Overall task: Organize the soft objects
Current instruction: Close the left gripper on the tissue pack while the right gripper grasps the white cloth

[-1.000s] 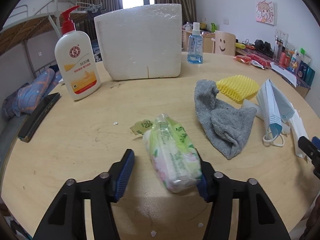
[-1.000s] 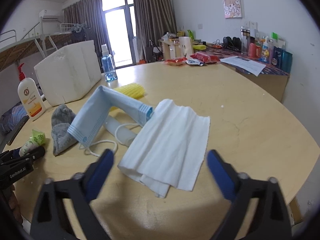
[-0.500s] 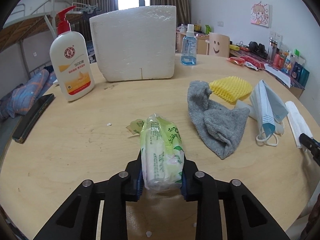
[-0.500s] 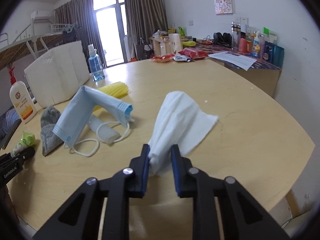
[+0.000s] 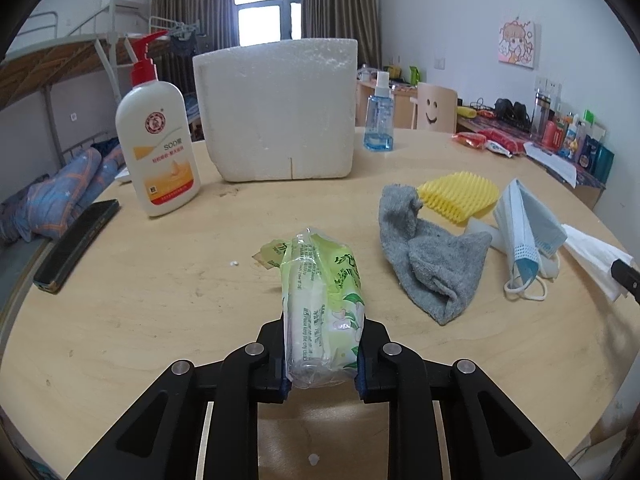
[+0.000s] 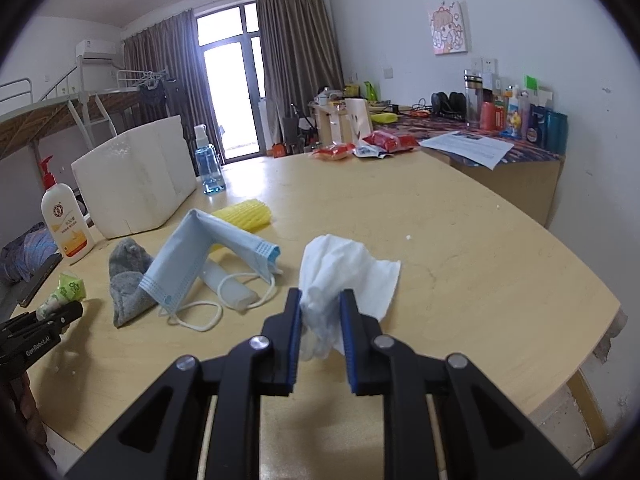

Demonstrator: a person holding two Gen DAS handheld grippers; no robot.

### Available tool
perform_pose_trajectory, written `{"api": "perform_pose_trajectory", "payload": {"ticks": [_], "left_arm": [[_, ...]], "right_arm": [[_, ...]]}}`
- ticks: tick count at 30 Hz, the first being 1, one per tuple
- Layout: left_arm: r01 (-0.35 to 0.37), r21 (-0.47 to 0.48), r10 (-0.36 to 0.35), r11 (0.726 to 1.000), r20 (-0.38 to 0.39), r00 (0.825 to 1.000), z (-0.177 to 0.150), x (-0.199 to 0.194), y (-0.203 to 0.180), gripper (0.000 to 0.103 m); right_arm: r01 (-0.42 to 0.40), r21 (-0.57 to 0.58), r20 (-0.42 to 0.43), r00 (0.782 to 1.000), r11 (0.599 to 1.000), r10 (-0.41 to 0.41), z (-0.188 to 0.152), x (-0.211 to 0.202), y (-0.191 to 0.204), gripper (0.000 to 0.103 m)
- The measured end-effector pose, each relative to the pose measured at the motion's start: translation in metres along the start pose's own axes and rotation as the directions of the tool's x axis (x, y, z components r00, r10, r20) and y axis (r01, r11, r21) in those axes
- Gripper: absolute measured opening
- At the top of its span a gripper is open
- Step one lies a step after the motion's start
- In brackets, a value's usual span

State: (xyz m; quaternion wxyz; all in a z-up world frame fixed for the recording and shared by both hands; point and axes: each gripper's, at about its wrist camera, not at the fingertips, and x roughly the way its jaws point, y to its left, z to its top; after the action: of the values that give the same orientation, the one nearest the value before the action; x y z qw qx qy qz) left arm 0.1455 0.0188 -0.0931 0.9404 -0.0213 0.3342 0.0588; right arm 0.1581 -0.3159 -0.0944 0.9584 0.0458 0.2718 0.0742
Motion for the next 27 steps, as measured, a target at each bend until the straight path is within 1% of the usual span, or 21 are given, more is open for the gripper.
{"api": "perform_pose_trajectory", "payload": {"ticks": [4, 7, 8, 9, 11, 12, 15, 20, 22, 23, 24, 25, 27], "left_arm": [[0.003, 0.003, -0.003, 1.000, 0.000, 1.000, -0.002, -0.002, 0.000, 0.024], [0.013, 0.001, -0.013, 1.000, -0.008, 1.000, -0.003, -0.001, 0.001, 0.024], [0.015, 0.003, -0.015, 1.000, -0.008, 1.000, -0.004, -0.001, 0.001, 0.024], [0.015, 0.004, -0.015, 1.000, -0.007, 1.000, -0.003, -0.001, 0.001, 0.024], [0.020, 0.006, -0.020, 1.000, -0.001, 1.000, -0.002, -0.003, 0.001, 0.024], [0.020, 0.007, -0.020, 1.000, 0.003, 1.000, -0.002, -0.003, 0.002, 0.024], [0.024, 0.009, -0.024, 1.000, 0.009, 1.000, -0.002, -0.004, 0.002, 0.024], [0.034, 0.005, -0.034, 0.999, 0.008, 0.999, -0.003, -0.002, 0.004, 0.024], [0.036, 0.007, -0.036, 0.999, 0.009, 0.999, -0.004, -0.002, 0.004, 0.024], [0.039, 0.008, -0.039, 0.999, 0.009, 0.999, -0.004, -0.002, 0.004, 0.024], [0.042, 0.009, -0.042, 0.999, 0.009, 0.999, -0.005, -0.001, 0.003, 0.024], [0.044, 0.011, -0.045, 0.999, 0.008, 0.999, -0.005, -0.001, 0.002, 0.024], [0.058, 0.013, -0.058, 0.998, 0.010, 0.998, -0.006, -0.002, 0.002, 0.024]], "right_arm": [[0.007, 0.005, -0.025, 1.000, 1.000, -0.007, -0.005, -0.002, -0.002, 0.021], [0.054, -0.029, -0.053, 0.997, 0.998, -0.055, -0.009, 0.006, 0.000, 0.021], [0.052, -0.032, -0.053, 0.997, 0.998, -0.054, -0.009, 0.008, 0.000, 0.028], [0.048, -0.040, -0.054, 0.997, 0.998, -0.050, -0.009, 0.008, 0.002, 0.047], [0.053, -0.057, -0.037, 0.998, 0.997, -0.055, -0.007, 0.009, 0.005, 0.068], [0.055, -0.065, -0.027, 0.998, 0.996, -0.057, -0.007, 0.008, 0.006, 0.069], [0.059, -0.074, -0.035, 0.997, 0.996, -0.062, -0.004, 0.017, 0.008, 0.069], [0.076, -0.047, -0.100, 0.992, 0.996, -0.081, -0.005, 0.034, 0.001, 0.069], [0.080, -0.043, -0.112, 0.990, 0.996, -0.084, -0.007, 0.036, -0.001, 0.068], [0.084, -0.044, -0.112, 0.990, 0.996, -0.088, -0.007, 0.036, -0.001, 0.065], [0.094, -0.044, -0.110, 0.989, 0.995, -0.098, -0.007, 0.035, -0.001, 0.056], [0.112, -0.043, -0.109, 0.987, 0.993, -0.116, -0.007, 0.034, -0.003, 0.050], [0.124, -0.032, -0.109, 0.986, 0.992, -0.127, -0.008, 0.034, -0.006, 0.030]]}}
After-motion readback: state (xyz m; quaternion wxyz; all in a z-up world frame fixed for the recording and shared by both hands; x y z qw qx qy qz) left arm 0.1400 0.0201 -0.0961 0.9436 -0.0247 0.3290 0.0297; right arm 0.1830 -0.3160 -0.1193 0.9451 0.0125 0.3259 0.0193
